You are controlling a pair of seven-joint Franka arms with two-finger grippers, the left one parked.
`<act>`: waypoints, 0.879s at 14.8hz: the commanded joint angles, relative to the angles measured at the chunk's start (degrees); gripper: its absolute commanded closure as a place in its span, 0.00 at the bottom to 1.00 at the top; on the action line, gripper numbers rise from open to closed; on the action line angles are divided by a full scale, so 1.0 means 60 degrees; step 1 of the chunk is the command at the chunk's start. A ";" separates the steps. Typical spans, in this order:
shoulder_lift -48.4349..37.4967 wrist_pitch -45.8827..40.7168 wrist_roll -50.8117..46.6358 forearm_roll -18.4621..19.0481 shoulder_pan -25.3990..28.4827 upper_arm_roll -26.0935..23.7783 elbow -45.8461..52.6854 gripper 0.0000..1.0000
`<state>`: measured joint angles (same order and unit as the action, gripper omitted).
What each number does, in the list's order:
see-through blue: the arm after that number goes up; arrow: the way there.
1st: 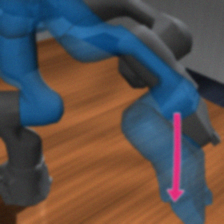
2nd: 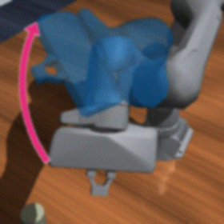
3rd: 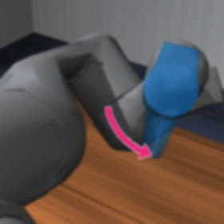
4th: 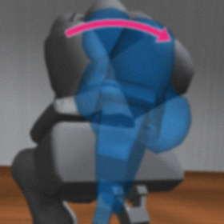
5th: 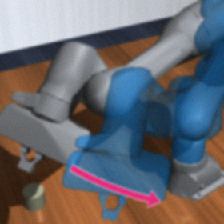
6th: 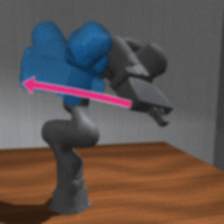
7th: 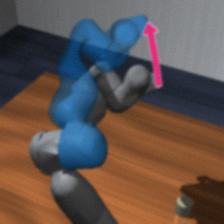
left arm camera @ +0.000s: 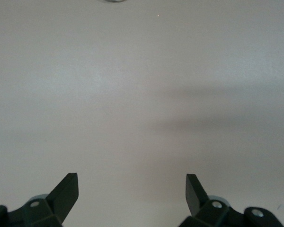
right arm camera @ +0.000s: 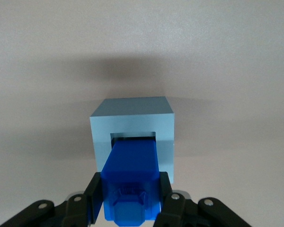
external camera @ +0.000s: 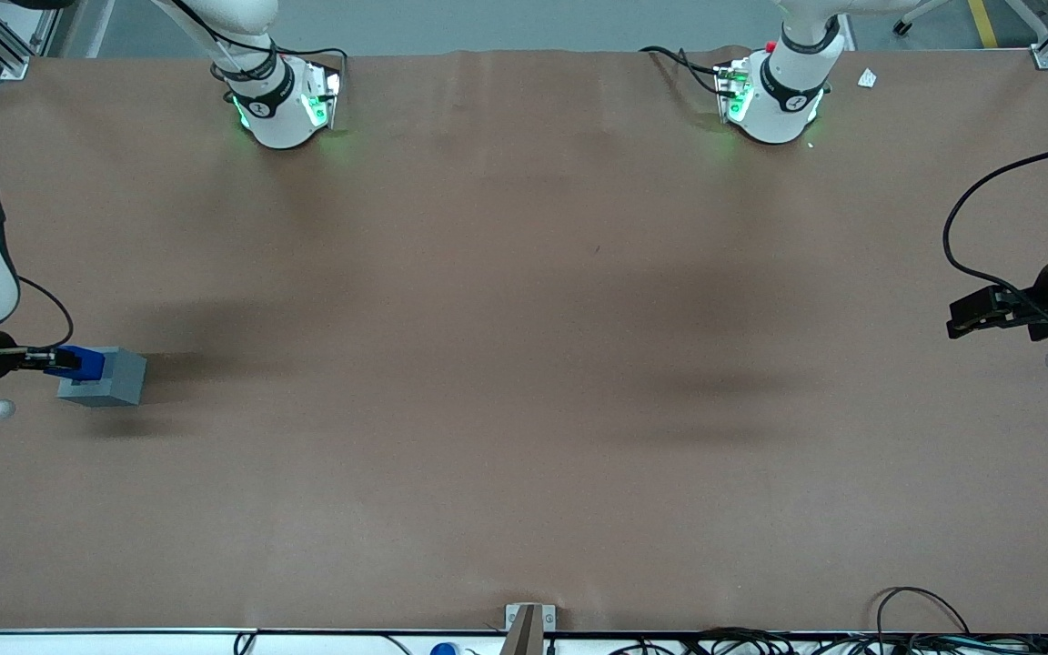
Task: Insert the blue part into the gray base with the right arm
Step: 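Lower the blue block into the gray base's opening and open gripper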
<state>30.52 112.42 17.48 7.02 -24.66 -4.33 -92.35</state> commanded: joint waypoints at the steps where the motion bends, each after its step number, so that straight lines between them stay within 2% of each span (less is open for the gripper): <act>1: -0.0004 0.0100 0.0090 0.0149 -0.0152 -0.0128 0.0010 1.00; 13: 0.0201 0.0276 -0.0056 0.0032 -0.0050 -0.0157 0.0113 1.00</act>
<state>31.00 113.93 17.48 7.00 -24.64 -4.75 -92.34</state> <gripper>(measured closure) 0.493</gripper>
